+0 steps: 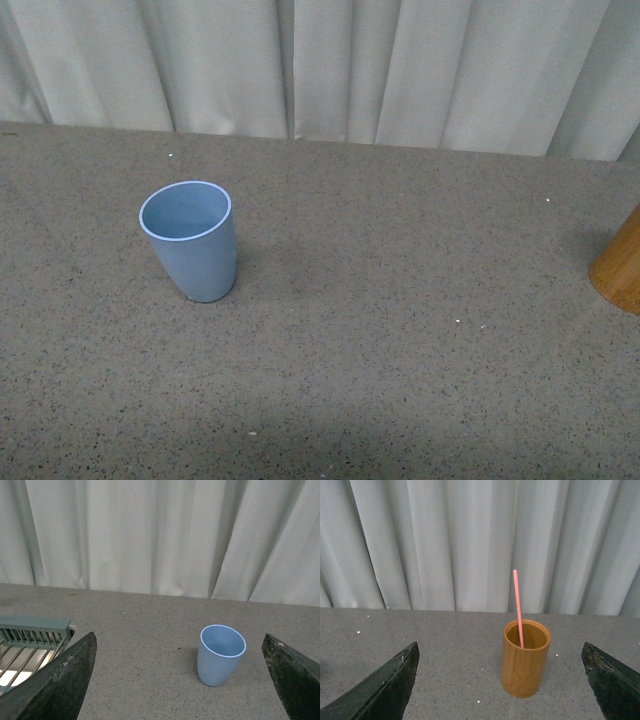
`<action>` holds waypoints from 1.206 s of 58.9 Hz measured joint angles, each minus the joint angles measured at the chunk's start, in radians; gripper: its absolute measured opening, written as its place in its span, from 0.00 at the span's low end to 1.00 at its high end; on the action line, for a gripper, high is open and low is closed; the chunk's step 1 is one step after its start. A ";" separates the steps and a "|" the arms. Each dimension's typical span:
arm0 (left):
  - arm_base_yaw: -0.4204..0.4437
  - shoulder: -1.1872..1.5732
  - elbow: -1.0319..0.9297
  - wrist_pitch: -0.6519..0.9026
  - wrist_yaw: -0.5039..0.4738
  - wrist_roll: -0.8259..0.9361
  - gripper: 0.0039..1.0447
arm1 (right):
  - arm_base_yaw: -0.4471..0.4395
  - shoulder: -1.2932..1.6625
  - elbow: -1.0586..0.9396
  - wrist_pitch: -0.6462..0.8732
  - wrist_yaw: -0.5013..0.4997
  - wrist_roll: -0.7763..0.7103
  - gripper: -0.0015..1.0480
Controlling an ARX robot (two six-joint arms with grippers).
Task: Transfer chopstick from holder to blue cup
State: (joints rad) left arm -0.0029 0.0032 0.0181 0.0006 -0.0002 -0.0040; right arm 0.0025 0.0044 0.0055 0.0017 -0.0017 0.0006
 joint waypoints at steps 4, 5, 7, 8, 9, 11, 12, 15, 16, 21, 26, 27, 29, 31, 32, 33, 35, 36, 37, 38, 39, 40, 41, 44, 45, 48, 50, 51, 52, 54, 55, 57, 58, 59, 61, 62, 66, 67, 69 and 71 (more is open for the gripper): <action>0.000 0.000 0.000 0.000 0.000 0.000 0.94 | 0.000 0.000 0.000 0.000 0.000 0.000 0.91; 0.000 0.000 0.000 0.000 0.000 0.000 0.94 | 0.000 0.000 0.000 0.000 0.000 0.000 0.91; 0.000 0.000 0.000 0.000 0.000 0.000 0.94 | 0.000 0.000 0.000 0.000 0.000 0.000 0.91; 0.000 0.000 0.000 0.000 0.000 0.000 0.94 | 0.000 0.000 0.000 0.000 0.000 0.000 0.91; 0.000 0.000 0.000 0.000 0.000 0.000 0.94 | 0.000 0.000 0.000 0.000 0.000 0.000 0.91; 0.000 0.000 0.000 0.000 0.000 0.000 0.94 | 0.000 0.000 0.000 0.000 0.000 0.000 0.91; 0.000 0.000 0.000 0.000 0.000 0.000 0.94 | 0.000 0.000 0.000 0.000 0.000 0.000 0.91; 0.000 0.000 0.000 0.000 0.000 0.000 0.94 | 0.000 0.000 0.000 0.000 0.000 0.000 0.91; 0.000 0.000 0.000 0.000 0.000 0.000 0.94 | 0.000 0.000 0.000 0.000 0.000 0.000 0.91; 0.000 0.000 0.000 0.000 0.000 0.000 0.94 | 0.000 0.000 0.000 0.000 0.000 0.000 0.91; 0.000 0.000 0.000 0.000 0.000 0.000 0.94 | 0.000 0.000 0.000 0.000 0.000 0.000 0.91; 0.000 0.000 0.000 0.000 0.000 0.000 0.94 | 0.000 0.000 0.000 0.000 0.000 0.000 0.91; 0.000 0.000 0.000 0.000 0.000 0.000 0.94 | 0.000 0.000 0.000 0.000 0.000 0.000 0.91; 0.000 0.000 0.000 0.000 0.000 0.000 0.94 | 0.000 0.000 0.000 0.000 0.000 0.000 0.91; 0.000 0.000 0.000 0.000 0.000 0.000 0.94 | 0.000 0.000 0.000 0.000 0.000 0.000 0.91; 0.000 0.000 0.000 0.000 0.000 0.000 0.94 | 0.000 0.000 0.000 0.000 0.000 0.000 0.91; 0.000 0.000 0.000 0.000 0.000 0.000 0.94 | 0.000 0.000 0.000 0.000 0.000 0.000 0.91; 0.000 0.000 0.000 0.000 0.000 0.000 0.94 | 0.000 0.000 0.000 0.000 0.000 0.000 0.91; 0.000 0.000 0.000 0.000 0.000 0.000 0.94 | 0.000 0.000 0.000 0.000 0.000 0.000 0.91; 0.000 0.000 0.000 0.000 0.000 0.000 0.94 | 0.000 0.000 0.000 0.000 0.000 0.000 0.91; 0.000 0.000 0.000 0.000 0.000 0.000 0.94 | 0.000 0.000 0.000 0.000 0.000 0.000 0.91; 0.000 0.000 0.000 0.000 0.000 0.000 0.94 | 0.000 0.000 0.000 0.000 0.000 0.000 0.91; 0.000 0.000 0.000 0.000 0.000 0.000 0.94 | 0.000 0.000 0.000 0.000 0.000 0.000 0.91; 0.000 0.000 0.000 0.000 0.000 0.000 0.94 | 0.000 0.000 0.000 0.000 0.000 0.000 0.91; 0.000 0.000 0.000 0.000 0.000 0.000 0.94 | 0.000 0.000 0.000 0.000 0.000 0.000 0.91; 0.000 0.000 0.000 0.000 0.000 0.000 0.94 | 0.000 0.000 0.000 0.000 0.000 0.000 0.91; 0.000 0.000 0.000 0.000 0.000 0.000 0.94 | 0.000 0.000 0.000 0.000 0.000 0.000 0.91; 0.000 0.000 0.000 0.000 0.000 0.000 0.94 | 0.000 0.000 0.000 0.000 0.000 0.000 0.91; 0.000 0.000 0.000 0.000 0.000 0.000 0.94 | 0.000 0.000 0.000 0.000 0.000 0.000 0.91; 0.000 0.000 0.000 0.000 0.000 0.000 0.94 | 0.000 0.000 0.000 0.000 0.000 0.000 0.91; 0.000 0.000 0.000 0.000 0.000 0.000 0.94 | 0.000 0.000 0.000 0.000 0.000 0.000 0.91; 0.000 0.000 0.000 0.000 0.000 0.000 0.94 | 0.000 0.000 0.000 0.000 0.000 0.000 0.91; 0.000 0.000 0.000 0.000 0.000 0.000 0.94 | 0.000 0.000 0.000 0.000 0.000 0.000 0.91; 0.000 0.000 0.000 0.000 0.000 0.000 0.94 | 0.000 0.000 0.000 0.000 0.000 0.000 0.91; 0.000 0.000 0.000 0.000 0.000 0.000 0.94 | 0.000 0.000 0.000 0.000 0.000 0.000 0.91; 0.000 0.000 0.000 0.000 0.000 0.000 0.94 | 0.000 0.000 0.000 0.000 0.000 0.000 0.91; 0.000 0.000 0.000 0.000 0.000 0.000 0.94 | 0.000 0.000 0.000 0.000 0.000 0.000 0.91; 0.000 0.000 0.000 0.000 0.000 0.000 0.94 | 0.000 0.000 0.000 0.000 0.000 0.000 0.91; 0.000 0.000 0.000 0.000 0.000 0.000 0.94 | 0.000 0.000 0.000 0.000 0.000 0.000 0.91; 0.000 0.000 0.000 0.000 0.000 0.000 0.94 | 0.000 0.000 0.000 0.000 0.000 0.000 0.91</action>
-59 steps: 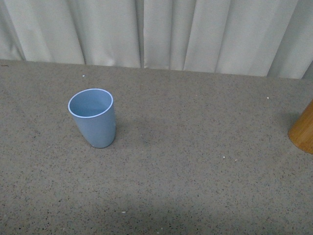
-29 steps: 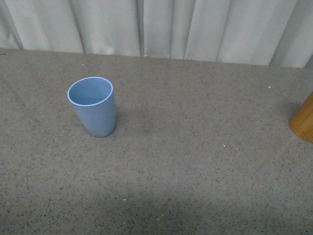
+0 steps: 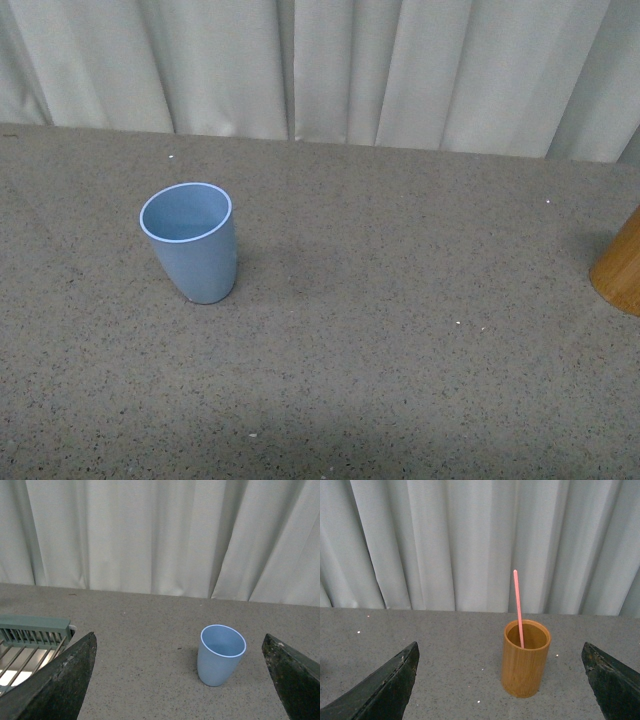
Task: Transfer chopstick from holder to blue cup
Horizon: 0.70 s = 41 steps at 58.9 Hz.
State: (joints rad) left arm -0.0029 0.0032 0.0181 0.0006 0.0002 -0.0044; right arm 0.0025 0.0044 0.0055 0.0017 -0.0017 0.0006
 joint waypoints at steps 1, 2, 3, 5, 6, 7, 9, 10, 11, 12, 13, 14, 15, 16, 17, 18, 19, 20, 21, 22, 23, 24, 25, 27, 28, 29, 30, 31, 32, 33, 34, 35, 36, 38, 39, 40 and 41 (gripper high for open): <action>0.000 0.000 0.000 0.000 0.000 0.000 0.94 | 0.000 0.000 0.000 0.000 0.000 0.000 0.91; 0.000 0.000 0.000 0.000 0.000 0.000 0.94 | 0.000 0.000 0.000 0.000 0.000 0.000 0.91; 0.000 0.000 0.000 0.000 0.000 0.000 0.94 | 0.000 0.000 0.000 0.000 0.000 0.000 0.91; 0.000 0.000 0.000 0.000 0.000 0.000 0.94 | 0.000 0.000 0.000 0.000 0.000 0.000 0.91; 0.000 0.000 0.000 0.000 0.000 0.000 0.94 | 0.000 0.000 0.000 0.000 0.000 0.000 0.91; 0.000 0.000 0.000 0.000 0.000 0.000 0.94 | 0.000 0.000 0.000 0.000 0.000 0.000 0.91; 0.000 0.000 0.000 0.000 0.000 0.000 0.94 | 0.000 0.000 0.000 0.000 0.000 0.000 0.91; 0.000 0.000 0.000 0.000 0.000 0.000 0.94 | 0.000 0.000 0.000 0.000 0.000 0.000 0.91; 0.000 0.000 0.000 0.000 0.000 0.000 0.94 | 0.000 0.000 0.000 0.000 0.000 0.000 0.91; 0.000 0.000 0.000 0.000 0.000 0.000 0.94 | 0.000 0.000 0.000 0.000 0.000 0.000 0.91; 0.000 0.000 0.000 0.000 0.000 0.000 0.94 | 0.000 0.000 0.000 0.000 0.000 0.000 0.91; 0.000 0.000 0.000 0.000 0.000 0.000 0.94 | 0.000 0.000 0.000 0.000 0.000 0.000 0.91; 0.000 0.000 0.000 0.000 0.000 0.000 0.94 | 0.000 0.000 0.000 0.000 0.000 0.000 0.91; 0.000 0.000 0.000 0.000 0.000 0.000 0.94 | 0.000 0.000 0.000 0.000 0.000 0.000 0.91; 0.000 0.000 0.000 0.000 0.000 0.000 0.94 | 0.000 0.000 0.000 0.000 0.000 0.000 0.91; 0.000 0.000 0.000 0.000 0.000 0.000 0.94 | 0.000 0.000 0.000 0.000 0.000 0.000 0.91; 0.000 0.000 0.000 0.000 0.000 0.000 0.94 | 0.000 0.000 0.000 0.000 0.000 0.000 0.91; 0.000 0.000 0.000 0.000 0.000 0.000 0.94 | 0.000 0.000 0.000 0.000 0.000 0.000 0.91; 0.000 0.000 0.000 0.000 0.001 0.000 0.94 | 0.000 0.000 0.000 0.000 0.000 0.000 0.91; 0.012 0.012 0.006 -0.020 0.037 -0.021 0.94 | 0.000 0.000 0.000 0.000 0.000 0.000 0.91; 0.032 0.030 0.025 -0.070 0.111 -0.060 0.94 | 0.000 0.000 0.000 0.000 0.000 0.000 0.91; 0.058 0.060 0.045 -0.125 0.160 -0.106 0.94 | 0.000 0.000 0.000 0.000 0.001 0.000 0.91; 0.069 0.077 0.054 -0.149 0.213 -0.146 0.94 | 0.000 0.000 0.000 0.000 0.001 0.000 0.91; 0.103 0.151 0.077 -0.222 0.320 -0.273 0.94 | 0.000 0.000 0.000 0.000 -0.003 0.000 0.91; 0.107 0.177 0.077 -0.231 0.327 -0.343 0.94 | -0.001 0.000 0.000 0.000 -0.003 0.000 0.91; 0.106 0.210 0.077 -0.229 0.328 -0.422 0.94 | 0.000 0.000 0.000 0.000 0.000 0.000 0.91; 0.103 0.225 0.077 -0.222 0.328 -0.456 0.94 | 0.000 0.000 0.000 0.000 0.002 0.000 0.91; 0.093 0.252 0.077 -0.202 0.321 -0.511 0.94 | -0.001 0.000 0.000 0.000 0.001 0.000 0.91; 0.081 0.274 0.079 -0.181 0.307 -0.539 0.94 | -0.001 0.000 0.000 0.000 0.001 0.000 0.91; 0.075 0.285 0.080 -0.171 0.299 -0.565 0.94 | -0.001 0.000 0.000 0.000 0.001 0.000 0.91; 0.059 0.309 0.084 -0.148 0.281 -0.595 0.94 | -0.001 0.000 0.000 0.000 0.001 0.000 0.91; 0.033 0.347 0.090 -0.110 0.259 -0.626 0.94 | -0.001 0.000 0.000 0.000 0.001 0.000 0.91; 0.014 0.373 0.096 -0.084 0.240 -0.644 0.94 | -0.001 0.000 0.000 0.000 0.001 0.000 0.91; -0.032 0.450 0.114 -0.007 0.192 -0.678 0.94 | -0.001 0.000 0.000 0.000 0.000 0.000 0.91; -0.057 0.503 0.126 0.035 0.171 -0.689 0.94 | -0.001 0.000 0.000 0.000 0.000 0.000 0.91; -0.064 0.523 0.131 0.060 0.159 -0.695 0.94 | -0.001 0.000 0.000 0.000 0.000 0.000 0.91; -0.073 0.563 0.140 0.092 0.148 -0.703 0.94 | -0.001 0.000 0.000 0.000 0.000 0.000 0.91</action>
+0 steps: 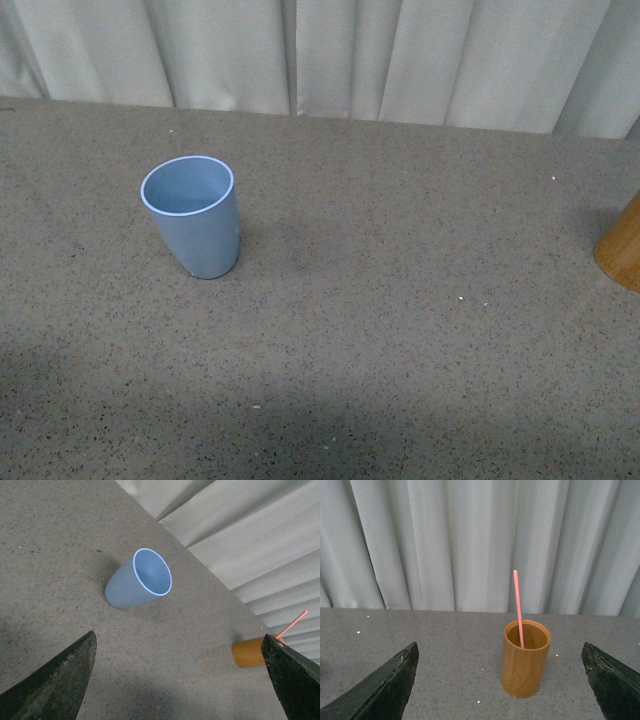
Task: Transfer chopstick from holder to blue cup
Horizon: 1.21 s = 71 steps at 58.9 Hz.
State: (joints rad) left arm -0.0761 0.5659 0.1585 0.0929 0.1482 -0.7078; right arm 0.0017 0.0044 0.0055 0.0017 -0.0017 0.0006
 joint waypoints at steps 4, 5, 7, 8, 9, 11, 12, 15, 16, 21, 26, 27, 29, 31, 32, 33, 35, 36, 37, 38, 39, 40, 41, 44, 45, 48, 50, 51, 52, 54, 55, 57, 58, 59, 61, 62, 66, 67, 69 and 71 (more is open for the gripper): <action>-0.018 0.148 0.043 0.109 -0.025 -0.032 0.94 | 0.000 0.000 0.000 0.000 0.000 0.000 0.91; -0.021 0.190 0.057 0.136 -0.034 -0.037 0.94 | 0.000 0.000 0.000 0.000 0.000 0.000 0.91; -0.026 0.273 0.087 0.178 -0.049 -0.043 0.94 | 0.000 0.000 0.000 0.000 0.000 0.000 0.91; -0.027 0.312 0.103 0.193 -0.053 -0.046 0.94 | 0.000 0.000 0.000 0.000 0.000 0.000 0.91; -0.029 0.350 0.117 0.207 -0.057 -0.047 0.94 | 0.000 0.000 0.000 0.000 0.000 0.000 0.91; -0.032 0.401 0.138 0.219 -0.062 -0.046 0.94 | 0.000 0.000 0.000 0.000 0.000 0.000 0.91; -0.033 0.435 0.153 0.219 -0.068 -0.046 0.94 | 0.000 0.000 0.000 0.000 0.000 0.000 0.91; -0.039 0.508 0.185 0.216 -0.077 -0.042 0.94 | 0.000 0.000 0.000 0.000 0.000 0.000 0.91; -0.043 0.533 0.195 0.216 -0.078 -0.038 0.94 | 0.000 0.000 0.000 0.000 0.000 0.000 0.91; -0.059 0.610 0.225 0.209 -0.098 -0.018 0.94 | 0.000 0.000 0.000 0.000 0.000 0.000 0.91; -0.075 0.671 0.245 0.211 -0.118 0.003 0.94 | 0.000 0.000 0.000 0.000 0.000 0.000 0.91; -0.080 0.687 0.250 0.211 -0.124 0.005 0.94 | 0.000 0.000 0.000 0.000 0.000 0.000 0.91; -0.087 0.710 0.257 0.217 -0.130 0.009 0.94 | 0.000 0.000 0.000 0.000 0.000 0.000 0.91; -0.095 0.735 0.261 0.233 -0.138 0.014 0.94 | 0.000 0.000 0.000 0.000 0.000 0.000 0.91; -0.100 0.753 0.266 0.244 -0.146 0.020 0.94 | 0.000 0.000 0.000 0.000 0.000 0.000 0.91; -0.105 0.771 0.271 0.251 -0.150 0.024 0.94 | 0.000 0.000 0.000 0.000 0.000 0.000 0.91; -0.111 0.808 0.285 0.254 -0.159 0.026 0.94 | 0.000 0.000 0.000 0.000 0.000 0.000 0.91; -0.140 1.057 0.472 0.212 -0.270 0.022 0.94 | 0.000 0.000 0.000 0.000 0.000 0.000 0.91; -0.140 1.058 0.473 0.212 -0.272 0.022 0.94 | 0.000 0.000 0.000 0.000 0.000 0.000 0.91; -0.143 1.071 0.482 0.204 -0.287 0.023 0.94 | 0.000 0.000 0.000 0.000 0.000 0.000 0.91; -0.145 1.078 0.490 0.198 -0.298 0.023 0.94 | 0.000 0.000 0.000 0.000 0.000 0.000 0.91; -0.146 1.095 0.506 0.190 -0.313 0.023 0.94 | 0.000 0.000 0.000 0.000 0.001 0.000 0.91; -0.147 1.106 0.516 0.188 -0.320 0.023 0.94 | 0.000 0.000 0.000 0.000 0.001 0.000 0.91; -0.148 1.151 0.554 0.185 -0.336 0.023 0.94 | 0.000 0.000 0.000 0.000 -0.001 0.000 0.91; -0.148 1.159 0.558 0.185 -0.336 0.023 0.94 | 0.000 0.000 0.000 0.000 -0.001 0.000 0.91; -0.148 1.188 0.572 0.183 -0.340 0.023 0.94 | 0.000 0.000 0.000 0.000 0.000 0.000 0.91; -0.148 1.199 0.575 0.180 -0.341 0.023 0.94 | 0.000 0.000 0.000 0.000 0.000 0.000 0.91; -0.148 1.205 0.577 0.179 -0.345 0.023 0.94 | 0.000 0.000 0.000 0.000 0.000 0.000 0.91; -0.148 1.210 0.578 0.178 -0.348 0.023 0.94 | 0.000 0.000 0.000 0.000 0.000 0.000 0.91; -0.148 1.216 0.581 0.178 -0.351 0.023 0.94 | 0.000 0.000 0.000 0.000 0.000 0.000 0.91; -0.148 1.218 0.581 0.178 -0.352 0.023 0.94 | 0.000 0.000 0.000 0.000 0.000 0.000 0.91; -0.149 1.221 0.583 0.178 -0.354 0.023 0.94 | 0.000 0.000 0.000 0.000 0.000 0.000 0.91; -0.149 1.222 0.583 0.178 -0.355 0.023 0.94 | 0.000 0.000 0.000 0.000 0.000 0.000 0.91; -0.149 1.223 0.584 0.178 -0.355 0.023 0.94 | 0.000 0.000 0.000 0.000 0.000 0.000 0.91; -0.149 1.224 0.584 0.178 -0.356 0.023 0.94 | 0.000 0.000 0.000 0.000 0.000 0.000 0.91; -0.149 1.224 0.584 0.178 -0.356 0.023 0.94 | 0.000 0.000 0.000 0.000 0.000 0.000 0.91; -0.148 1.234 0.588 0.178 -0.359 0.023 0.94 | 0.000 0.000 0.000 0.000 0.000 0.000 0.91; -0.147 1.236 0.589 0.178 -0.359 0.023 0.94 | 0.000 0.000 0.000 0.000 0.000 0.000 0.91; -0.146 1.241 0.590 0.178 -0.360 0.023 0.94 | 0.000 0.000 0.000 0.000 0.000 0.000 0.91; -0.143 1.246 0.591 0.178 -0.362 0.023 0.94 | 0.000 0.000 0.000 0.000 0.000 0.000 0.91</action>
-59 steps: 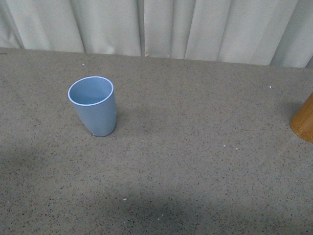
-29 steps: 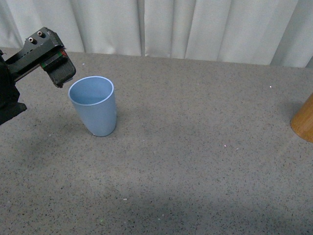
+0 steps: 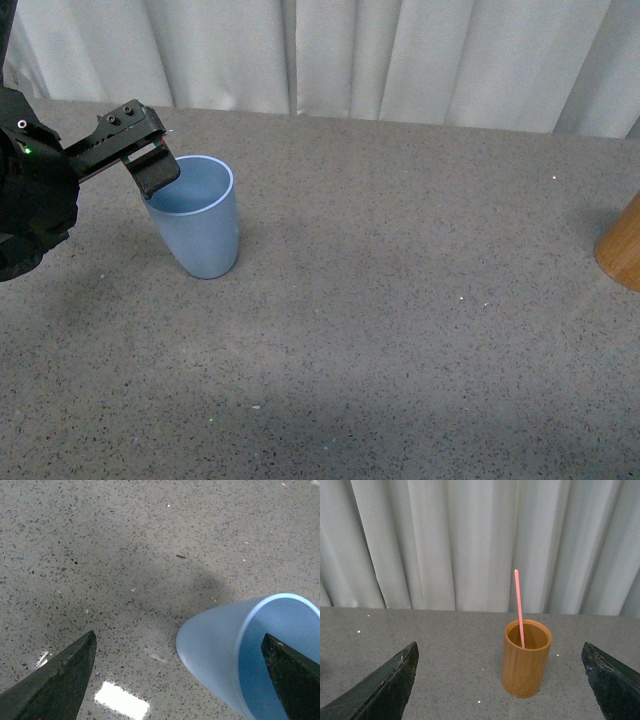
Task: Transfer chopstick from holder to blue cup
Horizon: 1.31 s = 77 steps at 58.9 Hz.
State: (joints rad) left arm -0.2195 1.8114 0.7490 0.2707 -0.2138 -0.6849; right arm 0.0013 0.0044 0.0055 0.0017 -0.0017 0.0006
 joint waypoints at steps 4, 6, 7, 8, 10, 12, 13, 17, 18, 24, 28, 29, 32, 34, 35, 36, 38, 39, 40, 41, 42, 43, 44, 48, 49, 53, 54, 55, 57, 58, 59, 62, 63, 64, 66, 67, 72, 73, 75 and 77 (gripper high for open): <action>0.002 0.006 0.002 0.000 -0.005 0.000 0.94 | 0.000 0.000 0.000 0.000 0.000 0.000 0.91; 0.002 0.010 0.005 -0.002 -0.005 0.000 0.94 | 0.000 0.000 0.000 0.000 0.000 0.000 0.91; 0.002 0.010 0.006 -0.002 -0.005 0.000 0.94 | 0.000 0.000 0.000 0.000 0.000 0.000 0.91; 0.002 0.012 0.007 -0.002 -0.005 0.000 0.94 | 0.000 0.000 0.000 0.000 0.000 0.000 0.91; 0.002 0.016 0.010 -0.002 -0.006 0.000 0.94 | 0.000 0.000 0.000 0.000 0.000 0.000 0.91; 0.001 0.018 0.012 -0.002 -0.009 0.000 0.94 | 0.000 0.000 0.000 0.000 0.000 0.000 0.91; 0.001 0.021 0.014 -0.002 -0.011 -0.001 0.94 | 0.000 0.000 0.000 0.000 0.000 0.000 0.91; 0.000 0.031 0.021 -0.004 -0.013 -0.001 0.94 | 0.000 0.000 0.000 0.000 0.000 0.000 0.91; 0.000 0.033 0.022 -0.004 -0.013 -0.001 0.94 | 0.000 0.000 0.000 0.000 0.000 0.000 0.91; 0.000 0.045 0.027 -0.006 -0.016 0.000 0.94 | 0.000 0.000 0.000 0.000 0.000 0.000 0.91; 0.001 0.050 0.027 -0.006 -0.017 0.000 0.94 | 0.000 0.000 0.000 0.000 0.000 0.000 0.91; 0.001 0.052 0.027 -0.006 -0.018 0.000 0.94 | 0.000 0.000 0.000 0.000 0.000 0.000 0.91; 0.001 0.056 0.027 -0.005 -0.018 0.001 0.94 | 0.000 0.000 0.000 0.000 0.000 0.000 0.91; 0.001 0.058 0.027 -0.002 -0.018 0.003 0.90 | 0.000 0.000 0.000 0.000 0.000 0.000 0.91; 0.001 0.059 0.027 0.000 -0.018 0.003 0.88 | 0.000 0.000 0.000 0.000 0.000 0.000 0.91; 0.001 0.060 0.027 0.000 -0.018 0.003 0.85 | 0.000 0.000 0.000 0.000 0.000 0.000 0.91; 0.001 0.060 0.027 0.000 -0.015 0.003 0.80 | 0.000 0.000 0.000 0.000 0.000 0.000 0.91; 0.002 0.060 0.027 0.000 -0.013 0.002 0.78 | 0.000 0.000 0.000 0.000 0.000 0.000 0.91; 0.002 0.060 0.027 0.000 -0.011 0.002 0.76 | 0.000 0.000 0.000 0.000 0.000 0.000 0.91; 0.002 0.060 0.027 0.000 -0.005 0.000 0.73 | 0.000 0.000 0.000 0.000 0.000 0.000 0.91; 0.002 0.060 0.027 0.000 -0.001 0.000 0.71 | 0.000 0.000 0.000 0.000 0.000 0.000 0.91; 0.002 0.060 0.027 0.000 0.005 -0.001 0.68 | 0.000 0.000 0.000 0.000 0.000 0.000 0.91; 0.002 0.060 0.027 0.000 0.008 -0.001 0.62 | 0.000 0.000 0.000 0.000 0.000 0.000 0.91; 0.002 0.060 0.027 0.005 0.021 -0.001 0.54 | 0.000 0.000 0.000 0.000 0.000 0.000 0.91; 0.002 0.060 0.027 0.011 0.025 0.000 0.50 | 0.000 0.000 0.000 0.000 0.000 0.000 0.91; -0.001 0.060 0.027 0.019 0.032 0.000 0.40 | 0.000 0.000 0.000 0.000 0.000 0.000 0.91; -0.002 0.058 0.027 0.019 0.032 0.000 0.38 | 0.000 0.000 0.000 0.000 0.000 0.000 0.91; -0.002 0.058 0.027 0.019 0.033 0.000 0.37 | 0.000 0.000 0.000 0.000 0.000 0.000 0.91; -0.004 0.055 0.026 0.019 0.039 0.000 0.31 | 0.000 0.000 0.000 0.000 0.000 0.000 0.91; -0.005 0.053 0.024 0.021 0.045 0.000 0.28 | 0.000 0.000 0.000 0.000 0.000 0.000 0.91; -0.006 0.050 0.023 0.022 0.048 0.000 0.26 | 0.000 0.000 0.000 0.000 0.000 0.000 0.91; -0.008 0.043 0.019 0.024 0.055 0.001 0.19 | 0.000 0.000 0.000 0.000 0.000 0.000 0.91; -0.010 0.038 0.017 0.024 0.057 0.002 0.16 | 0.000 0.000 0.000 0.000 0.000 0.000 0.91; -0.011 0.035 0.016 0.024 0.059 0.002 0.14 | 0.000 0.000 0.000 0.000 0.000 0.000 0.91; -0.013 0.026 0.012 0.025 0.062 0.002 0.09 | 0.000 0.000 0.000 0.000 0.000 0.000 0.91; -0.015 0.020 0.008 0.025 0.063 0.005 0.06 | 0.000 0.000 0.000 0.000 0.000 0.000 0.91; -0.020 -0.003 -0.005 0.024 0.079 0.007 0.03 | 0.000 0.000 0.000 0.000 0.000 0.000 0.91; -0.021 -0.007 -0.007 0.024 0.080 0.008 0.03 | 0.000 0.000 0.000 0.000 0.000 0.000 0.91; -0.025 -0.021 -0.015 0.025 0.080 0.008 0.03 | 0.000 0.000 0.000 0.000 0.000 0.000 0.91; -0.028 -0.037 -0.024 0.024 0.087 0.010 0.03 | 0.000 0.000 0.000 0.000 0.000 0.000 0.91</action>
State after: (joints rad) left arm -0.2474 1.7748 0.7254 0.2951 -0.1272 -0.6754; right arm 0.0013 0.0044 0.0055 0.0017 -0.0013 0.0006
